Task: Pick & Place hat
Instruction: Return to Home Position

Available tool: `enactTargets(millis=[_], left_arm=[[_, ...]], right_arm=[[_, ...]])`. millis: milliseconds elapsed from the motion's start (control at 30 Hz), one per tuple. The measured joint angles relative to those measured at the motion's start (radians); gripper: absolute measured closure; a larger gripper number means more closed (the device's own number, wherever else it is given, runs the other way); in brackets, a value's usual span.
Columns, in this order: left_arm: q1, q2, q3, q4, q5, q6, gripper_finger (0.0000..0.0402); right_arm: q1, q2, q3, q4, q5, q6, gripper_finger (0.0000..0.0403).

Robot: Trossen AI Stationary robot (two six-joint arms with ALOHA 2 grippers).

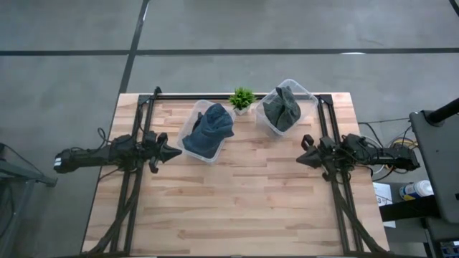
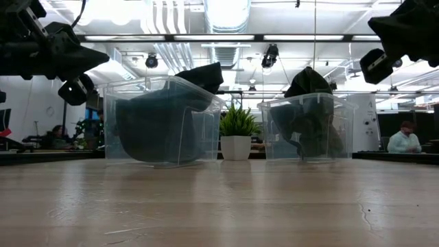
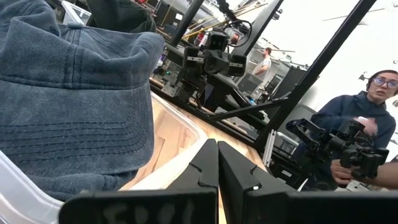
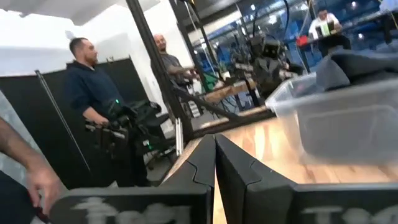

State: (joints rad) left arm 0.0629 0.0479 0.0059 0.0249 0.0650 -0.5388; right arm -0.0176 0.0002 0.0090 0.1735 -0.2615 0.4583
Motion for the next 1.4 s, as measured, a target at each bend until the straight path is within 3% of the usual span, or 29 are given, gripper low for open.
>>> enactTargets(millis=[200, 367, 867, 1133, 1400], left_arm=[[0.0, 0.0, 0.0, 0.0, 0.0, 0.0, 0.0401], [0.0, 0.0, 0.0, 0.0, 0.0, 0.0, 0.0401], [0.0, 0.0, 0.0, 0.001, 0.001, 0.0, 0.0401], [0.001, 0.0, 0.0, 0.002, 0.002, 0.0, 0.0401], [0.0, 0.001, 0.0, 0.002, 0.002, 0.0, 0.0401]], right_arm=[[0.0, 0.0, 0.0, -0.122, 0.006, -0.041, 0.0394], [0.0, 0.0, 0.0, -0.126, 0.03, -0.161, 0.0394], [0.0, 0.095, 0.0, -0.134, 0.08, -0.276, 0.0394], [0.0, 0.002, 0.0, -0.126, 0.079, -0.289, 0.0394], [0.0, 0.0, 0.001, -0.117, 0.051, -0.297, 0.0394]])
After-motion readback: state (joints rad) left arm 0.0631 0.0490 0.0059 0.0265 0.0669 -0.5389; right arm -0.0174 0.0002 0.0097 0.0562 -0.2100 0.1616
